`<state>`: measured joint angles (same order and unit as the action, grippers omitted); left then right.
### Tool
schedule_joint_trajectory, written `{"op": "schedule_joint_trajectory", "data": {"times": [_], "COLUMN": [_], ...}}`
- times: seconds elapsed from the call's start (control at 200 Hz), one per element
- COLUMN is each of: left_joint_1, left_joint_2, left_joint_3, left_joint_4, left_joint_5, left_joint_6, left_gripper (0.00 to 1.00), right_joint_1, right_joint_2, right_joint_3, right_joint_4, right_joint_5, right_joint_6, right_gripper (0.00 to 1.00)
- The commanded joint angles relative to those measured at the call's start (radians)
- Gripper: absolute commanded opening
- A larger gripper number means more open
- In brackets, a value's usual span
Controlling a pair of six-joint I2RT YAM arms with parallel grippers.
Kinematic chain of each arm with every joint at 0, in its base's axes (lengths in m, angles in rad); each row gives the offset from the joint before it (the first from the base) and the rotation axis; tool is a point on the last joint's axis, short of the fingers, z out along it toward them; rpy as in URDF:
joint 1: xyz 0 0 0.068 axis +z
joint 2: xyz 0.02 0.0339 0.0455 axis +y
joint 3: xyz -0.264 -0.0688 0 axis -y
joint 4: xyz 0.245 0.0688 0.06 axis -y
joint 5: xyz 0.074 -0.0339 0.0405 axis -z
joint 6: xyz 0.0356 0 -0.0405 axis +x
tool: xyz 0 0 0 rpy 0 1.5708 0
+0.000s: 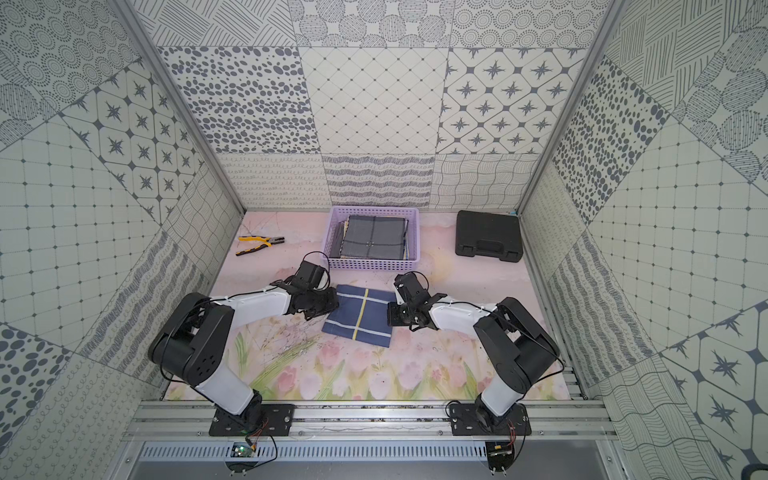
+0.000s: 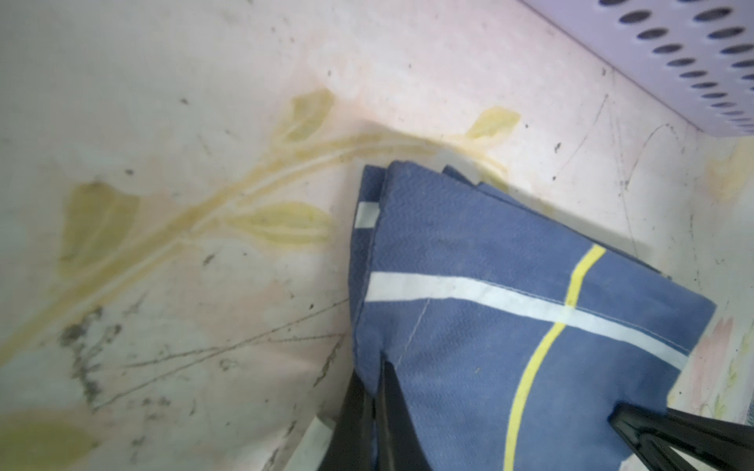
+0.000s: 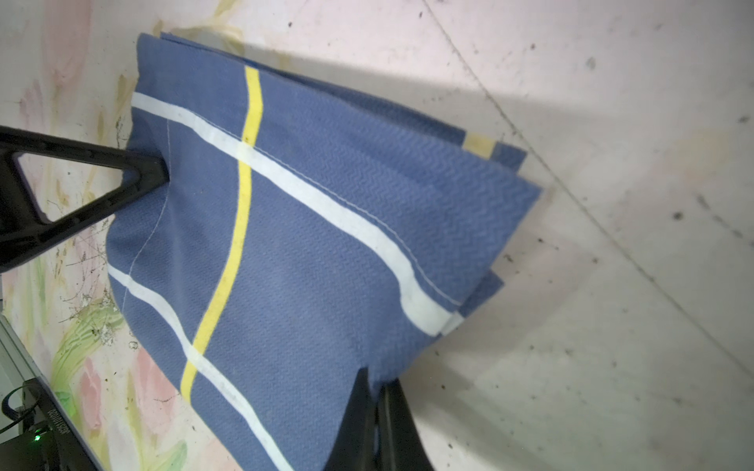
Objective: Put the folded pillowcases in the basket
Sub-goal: Pick up the pillowcase from the center of the board, then place the pillowcase in the basket.
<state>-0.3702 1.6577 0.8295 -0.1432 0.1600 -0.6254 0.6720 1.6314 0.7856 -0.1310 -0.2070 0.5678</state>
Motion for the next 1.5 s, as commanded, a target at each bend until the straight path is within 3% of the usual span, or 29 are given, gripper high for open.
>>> {"op": "schedule_joint_trajectory", "data": {"times": [0.0,0.495,0.745,1.056,1.496], "left_joint_1": [0.0,0.001,0.003,0.024,0.124], "left_joint_2": [-0.055,-0.298,-0.345,-0.211,0.153], "left_joint_3": [-0.032,-0.055,0.039,0.205,0.536], "left_joint_4": [-0.027,0.016,0.033,0.141,0.239], "left_joint_5": [0.001,-0.016,-0.06,-0.062,0.056], "left_joint_6": [-0.014,-0.045,-0.002,0.057,0.112], "left_gripper": [0.0,0.0,0.0,0.0,0.0], "right_joint_1": [-0.006,-0.045,-0.112,-0.212,-0.305], "right_joint_2": [-0.015,-0.159,-0.214,-0.142,0.126], "right_joint_3": [0.015,0.031,0.113,0.292,0.591], "right_joint_4": [0.016,-0.002,-0.011,-0.011,-0.007], "right_joint_5": [0.013,0.037,0.041,0.008,-0.043], "right_joint_6": [-0.005,-0.034,-0.082,-0.164,-0.218], "right_gripper": [0.0,0.0,0.0,0.0,0.0]}}
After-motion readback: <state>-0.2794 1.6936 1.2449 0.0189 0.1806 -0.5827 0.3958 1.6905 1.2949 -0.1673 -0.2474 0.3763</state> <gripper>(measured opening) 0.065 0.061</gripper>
